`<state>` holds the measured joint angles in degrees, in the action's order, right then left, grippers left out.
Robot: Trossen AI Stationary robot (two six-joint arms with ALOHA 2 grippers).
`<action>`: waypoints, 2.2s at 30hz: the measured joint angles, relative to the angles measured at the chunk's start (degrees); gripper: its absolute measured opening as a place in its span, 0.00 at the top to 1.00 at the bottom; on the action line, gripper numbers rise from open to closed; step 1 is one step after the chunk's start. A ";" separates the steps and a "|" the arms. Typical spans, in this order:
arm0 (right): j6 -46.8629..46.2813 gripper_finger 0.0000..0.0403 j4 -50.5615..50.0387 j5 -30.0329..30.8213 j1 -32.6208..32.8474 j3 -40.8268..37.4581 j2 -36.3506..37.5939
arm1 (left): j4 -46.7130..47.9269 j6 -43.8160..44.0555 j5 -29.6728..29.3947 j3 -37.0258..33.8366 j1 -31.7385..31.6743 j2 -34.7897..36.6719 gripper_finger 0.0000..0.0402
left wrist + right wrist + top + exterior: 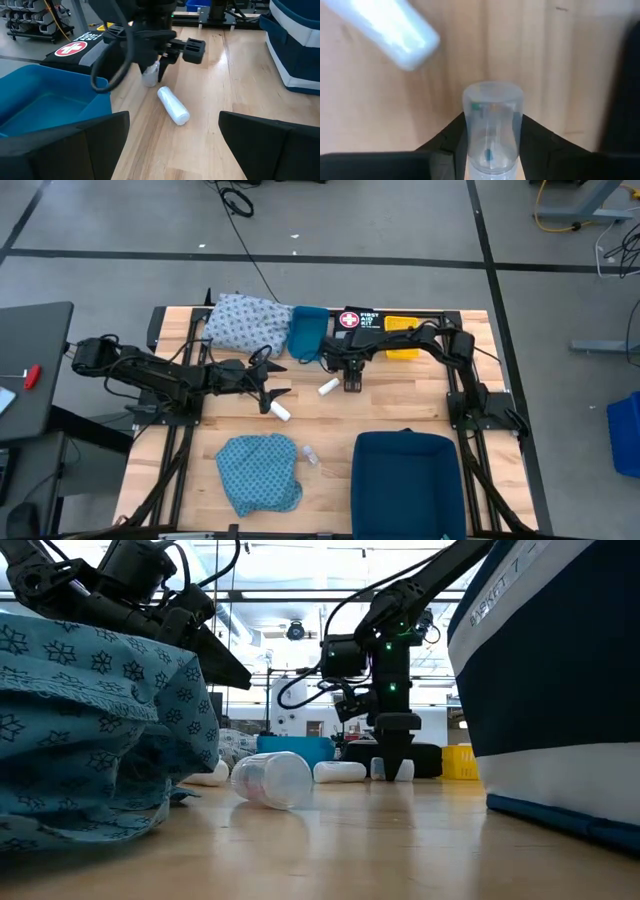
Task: Pick & place medical supplies in basket/bin
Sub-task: Put the top transparent pill bottle into the yellow basket
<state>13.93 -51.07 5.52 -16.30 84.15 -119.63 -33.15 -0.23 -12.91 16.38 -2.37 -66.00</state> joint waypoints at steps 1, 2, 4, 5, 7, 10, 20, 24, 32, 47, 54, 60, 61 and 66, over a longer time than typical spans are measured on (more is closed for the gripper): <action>-0.46 0.67 -0.04 -0.02 0.44 0.00 0.00 | 0.00 0.00 -0.02 0.00 0.00 0.00 0.22; -1.12 0.67 -0.16 -0.04 0.87 0.01 0.00 | 0.00 0.04 -0.04 0.00 0.00 0.00 0.22; -2.32 0.67 -0.90 -0.13 1.60 0.01 0.00 | 0.00 0.07 -0.08 0.00 0.00 0.00 0.22; -2.70 0.67 -1.35 -0.16 1.93 0.01 0.00 | 0.00 0.07 -0.09 0.00 0.00 0.00 0.22; -3.70 0.67 -1.84 -0.13 2.60 -0.01 0.00 | 0.00 0.11 -0.09 0.00 0.00 0.00 0.22; -5.22 0.67 -1.68 -0.49 3.74 -0.02 0.29 | 0.00 0.19 -0.09 0.00 0.00 0.00 0.22; -7.25 0.67 5.93 -3.47 6.92 -0.06 5.60 | 0.34 0.21 -0.09 0.00 -0.02 0.00 0.22; -7.30 0.67 10.39 -7.19 7.76 -0.86 7.91 | 0.45 0.20 -0.13 0.00 -0.02 0.00 0.22; -9.05 0.67 31.87 -13.71 9.20 -10.51 9.88 | 1.02 0.20 -0.59 -0.20 -0.02 0.02 0.22; -14.30 0.67 72.91 -15.61 9.38 -28.88 9.90 | 1.51 0.20 -0.59 -0.20 -0.01 0.02 0.22; -15.58 0.67 93.19 -15.97 9.38 -35.50 9.92 | 1.51 0.20 -0.59 -0.20 -0.02 0.02 0.22; -17.79 0.67 112.48 -14.69 9.15 -42.89 9.92 | 1.60 0.22 -0.59 -0.20 -0.02 0.02 0.22; -18.11 0.67 114.89 -14.12 9.01 -44.07 9.92 | 1.62 0.22 -0.57 -0.20 -0.02 0.02 0.22; -19.17 0.67 123.05 -10.91 8.27 -49.77 9.92 | 1.64 0.22 -0.57 -0.20 -0.02 0.02 0.22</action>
<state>-5.25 71.99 -5.39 -8.02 34.38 -109.71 -31.51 -0.01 -13.47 16.19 -2.39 -65.98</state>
